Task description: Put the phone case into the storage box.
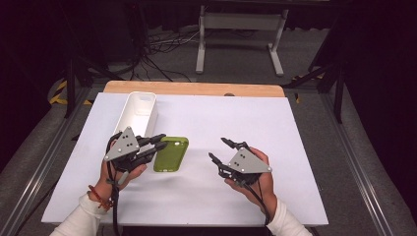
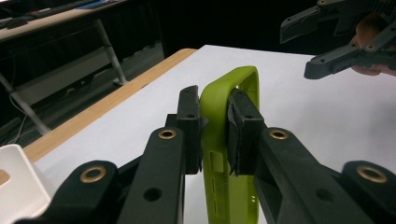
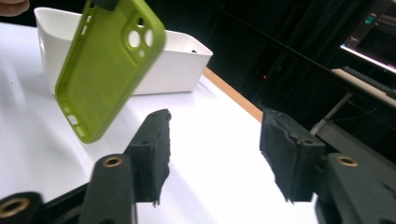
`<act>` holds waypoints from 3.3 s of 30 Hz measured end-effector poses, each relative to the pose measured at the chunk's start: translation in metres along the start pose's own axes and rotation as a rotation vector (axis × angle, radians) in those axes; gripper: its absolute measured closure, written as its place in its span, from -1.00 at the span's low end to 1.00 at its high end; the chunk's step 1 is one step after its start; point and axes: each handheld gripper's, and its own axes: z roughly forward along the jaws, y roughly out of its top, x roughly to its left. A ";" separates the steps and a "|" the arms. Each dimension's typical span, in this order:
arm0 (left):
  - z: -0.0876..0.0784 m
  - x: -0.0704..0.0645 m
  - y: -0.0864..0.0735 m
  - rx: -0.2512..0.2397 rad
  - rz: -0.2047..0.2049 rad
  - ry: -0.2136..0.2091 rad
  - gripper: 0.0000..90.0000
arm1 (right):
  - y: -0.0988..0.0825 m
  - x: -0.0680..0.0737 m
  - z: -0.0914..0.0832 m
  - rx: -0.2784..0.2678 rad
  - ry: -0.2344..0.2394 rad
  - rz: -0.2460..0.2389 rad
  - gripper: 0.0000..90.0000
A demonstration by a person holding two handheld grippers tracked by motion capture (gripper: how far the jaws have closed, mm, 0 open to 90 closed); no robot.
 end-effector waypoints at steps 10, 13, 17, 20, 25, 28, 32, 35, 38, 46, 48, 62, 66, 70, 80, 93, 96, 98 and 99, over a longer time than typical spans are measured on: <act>-0.008 0.003 0.001 -0.037 -0.001 0.031 0.73 | -0.020 -0.009 -0.017 0.016 -0.036 0.043 -0.41; -0.010 0.003 0.001 -0.045 0.004 0.030 0.73 | -0.027 -0.010 -0.021 0.031 -0.039 0.049 -0.46; -0.012 0.004 0.002 -0.052 -0.003 0.037 0.73 | -0.035 -0.009 -0.027 0.038 -0.056 0.062 -0.52; -0.014 0.005 0.003 -0.060 -0.001 0.038 0.73 | -0.042 -0.008 -0.031 0.053 -0.068 0.057 -0.56; -0.020 0.007 0.006 -0.077 -0.008 0.055 0.73 | -0.051 -0.007 -0.036 0.075 -0.066 0.066 -0.57; -0.023 0.009 0.007 -0.090 -0.016 0.065 0.73 | -0.056 -0.005 -0.040 0.086 -0.057 0.068 -0.57; -0.026 0.011 0.008 -0.097 -0.016 0.078 0.73 | -0.059 -0.003 -0.045 0.097 -0.055 0.072 -0.57; -0.027 0.011 0.008 -0.096 -0.016 0.079 0.73 | -0.060 -0.002 -0.048 0.107 -0.052 0.071 -0.57; -0.030 0.014 0.008 -0.103 -0.017 0.085 0.73 | -0.062 -0.002 -0.050 0.113 -0.053 0.077 -0.58; -0.035 0.019 0.008 -0.116 -0.028 0.095 0.73 | -0.064 -0.003 -0.049 0.130 -0.055 0.086 -0.58; -0.037 0.020 0.008 -0.118 -0.030 0.095 0.73 | -0.065 -0.003 -0.049 0.130 -0.055 0.088 -0.58; -0.060 0.032 0.011 -0.169 -0.042 0.150 0.73 | -0.063 -0.002 -0.050 0.122 -0.049 0.074 -0.56; -0.069 0.038 0.011 -0.186 -0.053 0.169 0.73 | -0.063 -0.003 -0.051 0.120 -0.048 0.076 -0.56; -0.074 0.041 0.009 -0.192 -0.064 0.183 0.73 | -0.063 -0.002 -0.050 0.122 -0.043 0.074 -0.56; -0.080 0.048 0.007 -0.196 -0.068 0.205 0.73 | -0.063 -0.002 -0.049 0.121 -0.042 0.073 -0.56; -0.085 0.057 0.007 -0.223 -0.091 0.235 0.73 | -0.064 -0.001 -0.047 0.126 -0.034 0.073 -0.56; -0.085 0.058 0.007 -0.220 -0.088 0.236 0.73 | -0.064 -0.001 -0.046 0.128 -0.033 0.072 -0.56; -0.083 0.059 0.006 -0.218 -0.090 0.236 0.73 | -0.065 -0.001 -0.046 0.131 -0.032 0.071 -0.56; -0.083 0.059 0.006 -0.220 -0.088 0.238 0.73 | -0.065 -0.001 -0.046 0.131 -0.033 0.071 -0.56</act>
